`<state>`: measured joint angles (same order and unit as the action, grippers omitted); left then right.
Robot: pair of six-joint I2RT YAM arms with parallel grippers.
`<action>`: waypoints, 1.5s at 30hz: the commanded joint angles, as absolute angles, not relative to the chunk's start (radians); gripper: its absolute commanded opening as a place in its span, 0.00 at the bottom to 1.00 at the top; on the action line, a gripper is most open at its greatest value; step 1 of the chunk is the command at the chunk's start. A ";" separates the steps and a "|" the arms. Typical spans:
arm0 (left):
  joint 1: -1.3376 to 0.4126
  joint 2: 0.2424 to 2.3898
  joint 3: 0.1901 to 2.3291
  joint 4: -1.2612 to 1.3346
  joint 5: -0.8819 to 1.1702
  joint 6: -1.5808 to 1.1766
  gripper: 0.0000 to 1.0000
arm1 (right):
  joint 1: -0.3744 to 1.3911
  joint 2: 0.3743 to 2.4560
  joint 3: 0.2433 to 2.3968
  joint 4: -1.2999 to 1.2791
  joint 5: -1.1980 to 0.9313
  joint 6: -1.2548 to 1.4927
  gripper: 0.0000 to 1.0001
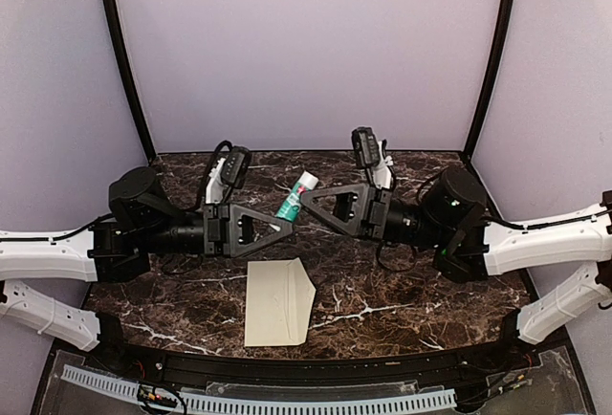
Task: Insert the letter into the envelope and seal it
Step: Unscrew the solid glue.
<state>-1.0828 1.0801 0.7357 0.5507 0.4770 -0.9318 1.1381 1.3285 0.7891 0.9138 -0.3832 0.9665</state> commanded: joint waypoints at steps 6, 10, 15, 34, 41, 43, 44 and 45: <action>-1.087 1.104 0.732 0.621 0.526 -0.951 0.02 | 1.150 1.373 0.859 0.959 -0.397 0.953 0.30; -1.087 1.103 0.727 0.621 0.518 -0.947 0.02 | 1.155 1.373 0.862 0.946 -0.382 0.946 0.11; -1.088 1.057 0.747 0.425 0.425 -0.815 0.02 | 1.163 1.345 0.898 0.769 -0.285 0.879 0.03; -1.097 1.150 0.916 -0.104 0.049 -0.640 0.00 | 1.276 1.566 1.372 -0.183 0.265 0.839 0.00; -1.104 1.195 0.939 -0.123 0.040 -0.658 0.00 | 1.280 1.605 1.429 -0.263 0.316 0.886 0.00; -1.104 1.193 0.932 -0.100 0.051 -0.676 0.00 | 1.280 1.590 1.423 -0.248 0.305 0.877 0.04; -1.106 1.187 0.919 -0.088 0.063 -0.683 0.00 | 1.280 1.576 1.412 -0.235 0.295 0.869 0.07; -1.105 1.173 0.902 -0.053 0.072 -0.702 0.00 | 1.280 1.559 1.391 -0.207 0.286 0.862 0.12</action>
<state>-1.0985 1.2003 0.8989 -0.1188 0.0589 -0.6479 1.2572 1.6024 1.3834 -0.2745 0.2890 0.8715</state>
